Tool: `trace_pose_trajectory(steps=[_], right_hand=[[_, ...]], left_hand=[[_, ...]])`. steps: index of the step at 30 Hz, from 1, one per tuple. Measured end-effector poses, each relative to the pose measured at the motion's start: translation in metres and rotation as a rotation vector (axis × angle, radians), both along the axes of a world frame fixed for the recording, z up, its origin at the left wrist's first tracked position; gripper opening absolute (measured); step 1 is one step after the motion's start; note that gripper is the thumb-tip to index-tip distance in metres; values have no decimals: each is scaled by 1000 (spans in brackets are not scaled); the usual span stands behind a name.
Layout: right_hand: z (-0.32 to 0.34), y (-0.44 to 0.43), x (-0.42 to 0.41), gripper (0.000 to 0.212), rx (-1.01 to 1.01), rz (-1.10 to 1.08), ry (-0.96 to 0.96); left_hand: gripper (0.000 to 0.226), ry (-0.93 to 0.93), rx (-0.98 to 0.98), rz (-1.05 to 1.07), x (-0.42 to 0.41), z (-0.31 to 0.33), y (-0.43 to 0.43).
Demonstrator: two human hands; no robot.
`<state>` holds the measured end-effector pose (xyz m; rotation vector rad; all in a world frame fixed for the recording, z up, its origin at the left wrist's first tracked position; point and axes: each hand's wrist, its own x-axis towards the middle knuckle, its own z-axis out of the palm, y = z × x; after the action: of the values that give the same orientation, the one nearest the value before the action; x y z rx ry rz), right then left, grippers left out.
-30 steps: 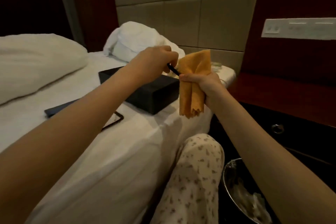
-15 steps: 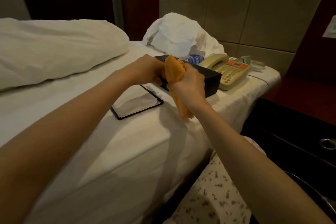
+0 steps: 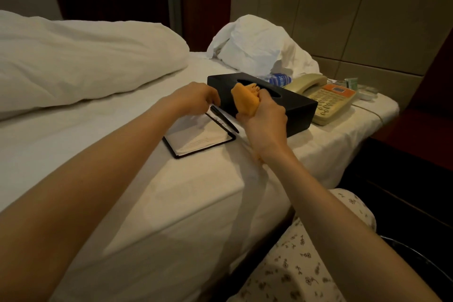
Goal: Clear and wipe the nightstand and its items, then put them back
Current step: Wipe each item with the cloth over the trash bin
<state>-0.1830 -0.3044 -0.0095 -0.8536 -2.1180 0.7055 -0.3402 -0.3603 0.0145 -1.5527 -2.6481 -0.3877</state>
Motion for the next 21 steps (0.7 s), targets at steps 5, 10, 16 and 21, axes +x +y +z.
trace_pose_trajectory(steps=[5,10,16,21], right_hand=[[3,-6,-4,47,-156,73,-82],[-3,-10,-9,57,-195,110,-223],[-4,-7,-9,64,-279,105,-218],[-4,-5,-4,68,-428,123,-205]], left_hand=[[58,-115,-239,316,-24,-5,-13],[65,-220,-202,412,-31,-5,-15],[52,-260,-49,405,-40,0,-14],[56,84,37,394,-24,16,-10]])
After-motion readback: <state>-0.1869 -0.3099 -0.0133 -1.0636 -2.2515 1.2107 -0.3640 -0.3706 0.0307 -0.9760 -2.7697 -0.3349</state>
